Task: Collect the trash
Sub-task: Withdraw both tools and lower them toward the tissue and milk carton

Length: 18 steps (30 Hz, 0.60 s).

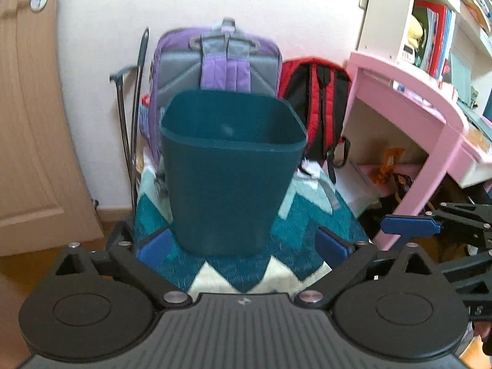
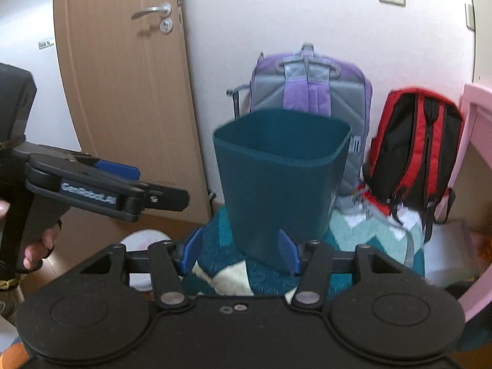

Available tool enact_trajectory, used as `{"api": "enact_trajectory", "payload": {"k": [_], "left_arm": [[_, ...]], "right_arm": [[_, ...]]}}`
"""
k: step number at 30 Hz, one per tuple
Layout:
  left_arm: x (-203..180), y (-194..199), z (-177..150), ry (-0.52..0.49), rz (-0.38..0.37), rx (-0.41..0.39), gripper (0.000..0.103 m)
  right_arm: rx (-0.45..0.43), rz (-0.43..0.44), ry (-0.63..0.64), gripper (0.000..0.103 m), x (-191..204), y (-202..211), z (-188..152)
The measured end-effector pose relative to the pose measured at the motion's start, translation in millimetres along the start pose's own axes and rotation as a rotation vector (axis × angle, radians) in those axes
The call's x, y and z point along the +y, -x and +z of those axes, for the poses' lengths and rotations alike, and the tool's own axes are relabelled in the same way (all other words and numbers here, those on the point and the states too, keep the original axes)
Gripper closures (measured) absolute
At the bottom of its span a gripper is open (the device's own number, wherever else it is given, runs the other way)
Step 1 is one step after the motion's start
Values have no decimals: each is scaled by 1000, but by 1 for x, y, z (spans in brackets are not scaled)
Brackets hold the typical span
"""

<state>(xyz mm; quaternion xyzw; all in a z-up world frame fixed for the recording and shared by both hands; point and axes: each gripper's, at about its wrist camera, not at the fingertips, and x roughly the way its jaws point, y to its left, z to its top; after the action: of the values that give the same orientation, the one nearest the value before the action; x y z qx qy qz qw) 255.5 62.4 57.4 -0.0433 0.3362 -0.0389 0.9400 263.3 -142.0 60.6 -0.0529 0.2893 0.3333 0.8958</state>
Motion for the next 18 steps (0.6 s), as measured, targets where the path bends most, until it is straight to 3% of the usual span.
{"api": "enact_trajectory", "payload": {"k": [5,13,18], "left_arm": [[17,-24,-54,27,-15,22,0],[68,-115,-126,127,15,194,0],[91,-179,-166,122,53,292,0]], "right_arm": [[48,-39,0,48,-1,-28,-50],[258,-30,-95,48,-17,-120,-139],[390,-44,-163,48,-26,-176,-192]]}}
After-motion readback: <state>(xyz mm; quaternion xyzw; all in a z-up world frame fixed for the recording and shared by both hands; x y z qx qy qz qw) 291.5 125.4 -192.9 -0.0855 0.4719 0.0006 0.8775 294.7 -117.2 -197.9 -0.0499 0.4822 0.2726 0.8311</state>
